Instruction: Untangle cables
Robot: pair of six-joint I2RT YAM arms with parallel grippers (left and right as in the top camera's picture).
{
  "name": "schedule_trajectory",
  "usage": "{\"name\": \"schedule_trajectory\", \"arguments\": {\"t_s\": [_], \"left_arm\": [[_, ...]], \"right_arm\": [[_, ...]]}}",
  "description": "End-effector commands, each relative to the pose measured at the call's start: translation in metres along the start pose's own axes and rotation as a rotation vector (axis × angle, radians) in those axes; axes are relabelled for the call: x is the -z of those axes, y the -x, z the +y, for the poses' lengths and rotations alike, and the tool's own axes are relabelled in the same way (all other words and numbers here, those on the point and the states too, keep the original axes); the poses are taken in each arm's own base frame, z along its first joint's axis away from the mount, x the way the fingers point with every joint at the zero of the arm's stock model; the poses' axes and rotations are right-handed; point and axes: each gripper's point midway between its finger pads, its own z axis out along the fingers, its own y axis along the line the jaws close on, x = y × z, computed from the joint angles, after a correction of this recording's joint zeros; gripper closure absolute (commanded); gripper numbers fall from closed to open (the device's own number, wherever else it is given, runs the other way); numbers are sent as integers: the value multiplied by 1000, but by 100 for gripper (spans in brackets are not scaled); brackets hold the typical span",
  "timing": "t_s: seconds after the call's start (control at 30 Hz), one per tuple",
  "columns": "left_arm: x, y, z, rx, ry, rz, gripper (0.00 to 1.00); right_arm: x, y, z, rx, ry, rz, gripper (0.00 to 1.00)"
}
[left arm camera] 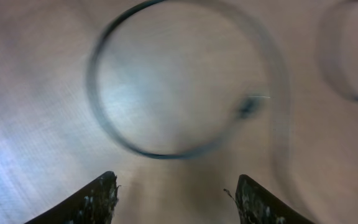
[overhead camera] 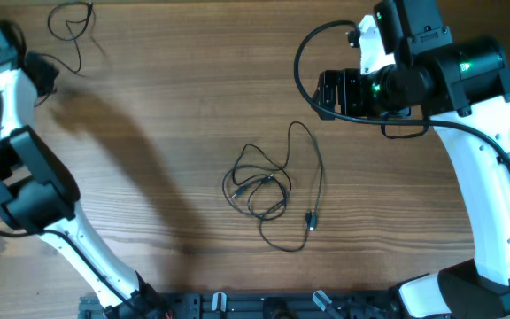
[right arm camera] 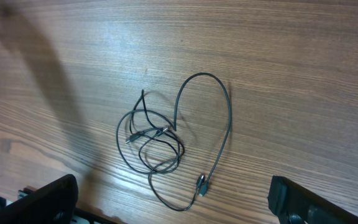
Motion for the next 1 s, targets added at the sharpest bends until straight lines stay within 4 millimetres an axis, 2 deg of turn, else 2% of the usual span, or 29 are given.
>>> {"name": "schedule_trajectory", "arguments": {"t_s": [0.0,0.07,0.17,0.27,0.33,0.4,0.5,0.63,0.73,0.8,0.87,0.9,0.97], "left_arm": [[-18,3,44,158,69,24,39],[-23,6,54,186,58,30,41],[-28,4,54,186,60,34,53],[-47,-12,49,178,56,65,53],[-57,-20,46,178,35,88,57],[-63,-23,47,179,33,91,76],[-70,-31,40,180,-8,120,95],[-81,-37,29,183,-70,136,96],[-87,-36,7,186,-193,141,96],[-96,-47,-9,180,-271,171,96],[-107,-64,-14,162,-272,200,96],[-107,-66,-16,130,-275,199,96],[-97,-52,-20,132,-292,171,96]], "right_arm": [[-4,0,2,-5,9,10,0],[-4,1,2,-5,9,6,0],[-4,4,3,-4,13,-7,0],[-4,6,3,-29,15,-12,0],[-4,6,3,-29,15,-12,0],[-4,6,3,-28,14,-13,0],[-4,7,4,-27,16,-18,0],[-4,6,4,-27,15,-14,1],[-4,5,3,-36,14,-10,0],[-4,5,3,-55,14,-10,0],[-4,4,3,-56,14,-6,0],[-4,3,3,-57,12,-2,0],[-4,-1,2,-60,7,15,0]]}}
